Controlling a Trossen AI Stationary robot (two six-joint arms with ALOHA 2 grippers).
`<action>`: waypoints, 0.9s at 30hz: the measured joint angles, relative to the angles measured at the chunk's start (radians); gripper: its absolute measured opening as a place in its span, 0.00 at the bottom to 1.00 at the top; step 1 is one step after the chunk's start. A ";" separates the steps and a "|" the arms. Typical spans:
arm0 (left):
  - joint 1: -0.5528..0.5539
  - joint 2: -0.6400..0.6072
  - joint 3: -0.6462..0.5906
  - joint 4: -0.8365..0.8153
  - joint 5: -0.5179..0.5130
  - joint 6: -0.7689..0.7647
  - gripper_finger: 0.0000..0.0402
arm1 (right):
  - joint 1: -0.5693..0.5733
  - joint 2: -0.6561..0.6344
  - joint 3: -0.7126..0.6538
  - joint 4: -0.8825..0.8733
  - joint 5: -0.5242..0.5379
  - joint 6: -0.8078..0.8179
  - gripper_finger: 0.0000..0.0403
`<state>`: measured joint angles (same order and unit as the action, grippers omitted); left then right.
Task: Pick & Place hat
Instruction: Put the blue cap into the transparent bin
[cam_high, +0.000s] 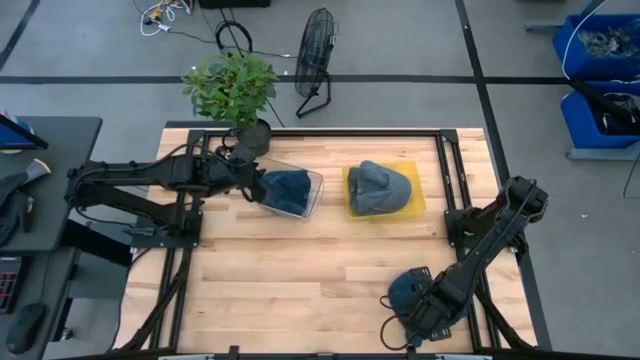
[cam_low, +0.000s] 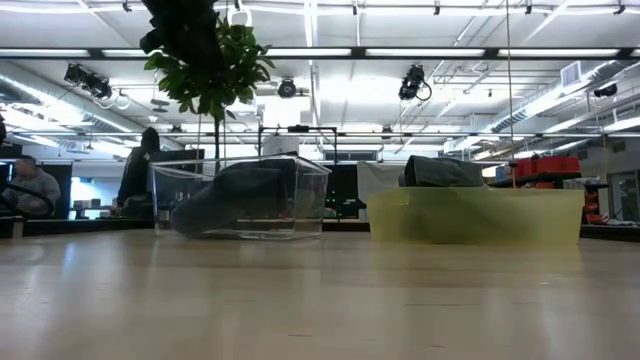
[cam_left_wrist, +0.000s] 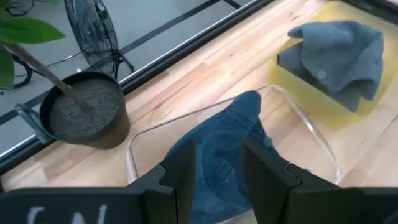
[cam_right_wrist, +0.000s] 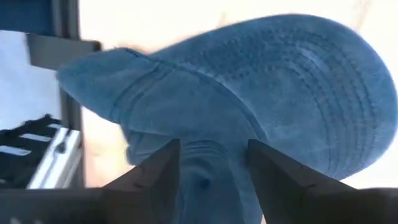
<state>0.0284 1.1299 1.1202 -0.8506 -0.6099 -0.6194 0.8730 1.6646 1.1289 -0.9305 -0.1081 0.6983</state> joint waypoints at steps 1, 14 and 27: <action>0.000 0.001 0.000 0.008 0.000 -0.004 0.32 | 0.006 0.000 -0.013 0.012 0.022 0.000 0.47; 0.000 0.001 0.000 0.155 0.008 0.003 0.32 | 0.044 0.000 -0.099 0.033 0.237 -0.087 0.18; 0.000 0.001 -0.001 0.261 0.109 0.163 0.32 | -0.058 0.000 0.147 -0.120 0.432 -0.471 0.02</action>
<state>0.0284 1.1313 1.1194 -0.5898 -0.5006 -0.4563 0.8149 1.6650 1.2763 -1.0504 0.3241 0.2276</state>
